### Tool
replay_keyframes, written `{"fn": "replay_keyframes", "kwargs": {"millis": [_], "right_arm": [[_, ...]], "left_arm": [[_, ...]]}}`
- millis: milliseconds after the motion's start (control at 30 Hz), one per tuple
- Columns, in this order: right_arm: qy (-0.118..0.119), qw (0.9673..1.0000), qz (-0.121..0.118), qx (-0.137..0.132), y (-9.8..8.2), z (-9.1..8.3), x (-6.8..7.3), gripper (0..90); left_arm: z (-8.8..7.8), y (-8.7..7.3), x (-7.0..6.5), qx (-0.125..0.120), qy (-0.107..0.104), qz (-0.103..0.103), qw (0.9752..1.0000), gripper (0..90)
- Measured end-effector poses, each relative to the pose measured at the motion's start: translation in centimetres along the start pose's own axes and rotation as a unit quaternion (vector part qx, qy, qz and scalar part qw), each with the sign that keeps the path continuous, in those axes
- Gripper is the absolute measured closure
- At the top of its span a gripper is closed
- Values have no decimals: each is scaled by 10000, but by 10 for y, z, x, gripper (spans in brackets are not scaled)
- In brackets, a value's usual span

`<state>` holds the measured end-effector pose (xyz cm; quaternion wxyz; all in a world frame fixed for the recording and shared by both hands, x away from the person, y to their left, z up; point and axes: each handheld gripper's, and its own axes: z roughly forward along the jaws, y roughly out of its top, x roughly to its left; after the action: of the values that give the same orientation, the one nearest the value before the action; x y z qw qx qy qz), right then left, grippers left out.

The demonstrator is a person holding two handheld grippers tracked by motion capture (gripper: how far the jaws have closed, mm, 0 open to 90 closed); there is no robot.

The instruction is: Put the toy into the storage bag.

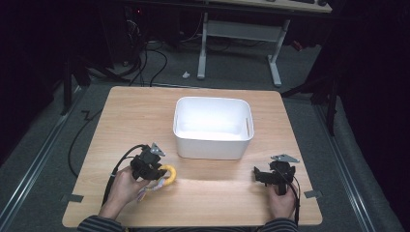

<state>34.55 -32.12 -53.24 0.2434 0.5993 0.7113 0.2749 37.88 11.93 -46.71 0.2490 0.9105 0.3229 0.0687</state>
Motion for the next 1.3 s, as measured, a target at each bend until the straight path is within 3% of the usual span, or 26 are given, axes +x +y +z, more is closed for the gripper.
{"fn": "replay_keyframes", "kwargs": {"millis": [167,300,567,1300], "right_arm": [[1,10000,0,-5,0,0,0,20],[1,10000,-1,-5,0,0,0,20],[0,10000,0,-5,0,0,0,20],[-16,10000,19,0,0,0,1,20]], "left_arm": [[-11,2,2,-66,-12,-28,10000,673],[-20,1,10,-182,-60,-175,9997,673],[-41,6,11,-360,34,-163,9992,674],[-77,25,24,-470,69,-229,9986,674]]}}
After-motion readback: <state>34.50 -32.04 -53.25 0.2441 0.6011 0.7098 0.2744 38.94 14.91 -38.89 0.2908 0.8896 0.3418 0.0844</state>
